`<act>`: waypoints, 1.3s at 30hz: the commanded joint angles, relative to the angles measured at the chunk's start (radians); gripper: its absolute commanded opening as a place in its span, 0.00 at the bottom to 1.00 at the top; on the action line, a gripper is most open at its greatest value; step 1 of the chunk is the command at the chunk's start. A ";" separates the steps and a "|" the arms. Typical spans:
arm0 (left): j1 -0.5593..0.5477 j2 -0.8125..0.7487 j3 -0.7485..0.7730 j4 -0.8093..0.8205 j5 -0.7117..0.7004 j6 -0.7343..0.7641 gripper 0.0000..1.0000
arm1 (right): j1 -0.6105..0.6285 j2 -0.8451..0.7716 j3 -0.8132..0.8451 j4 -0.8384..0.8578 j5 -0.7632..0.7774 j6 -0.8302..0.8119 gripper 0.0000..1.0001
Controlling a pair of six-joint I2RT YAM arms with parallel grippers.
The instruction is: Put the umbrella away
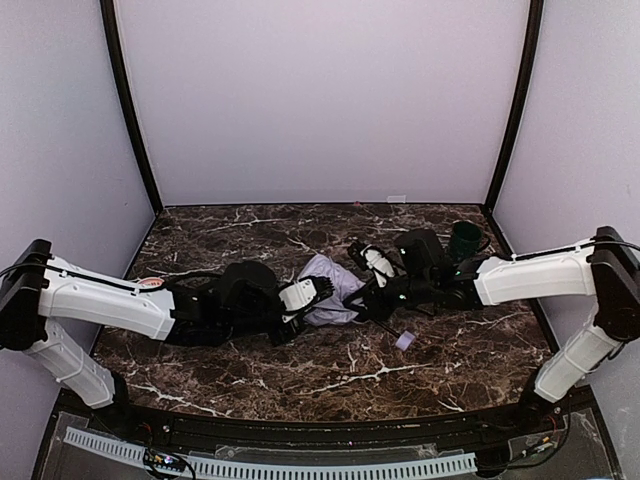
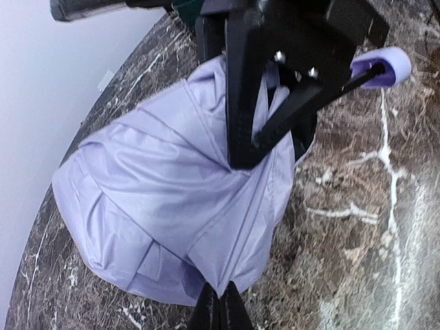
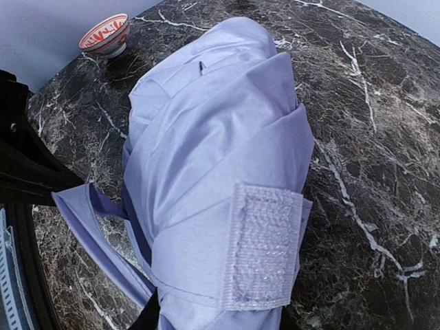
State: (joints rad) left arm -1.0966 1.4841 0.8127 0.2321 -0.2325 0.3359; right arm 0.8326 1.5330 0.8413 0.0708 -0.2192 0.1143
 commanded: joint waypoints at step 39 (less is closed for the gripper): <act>-0.010 -0.057 -0.173 -0.201 -0.203 0.146 0.00 | -0.058 0.270 0.017 0.106 -0.141 -0.089 0.60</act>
State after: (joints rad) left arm -1.0550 1.4021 0.6609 0.1402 -0.3973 0.4591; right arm 0.7628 1.7447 0.8200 0.1738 -0.3847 0.0456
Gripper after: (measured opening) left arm 0.008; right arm 0.599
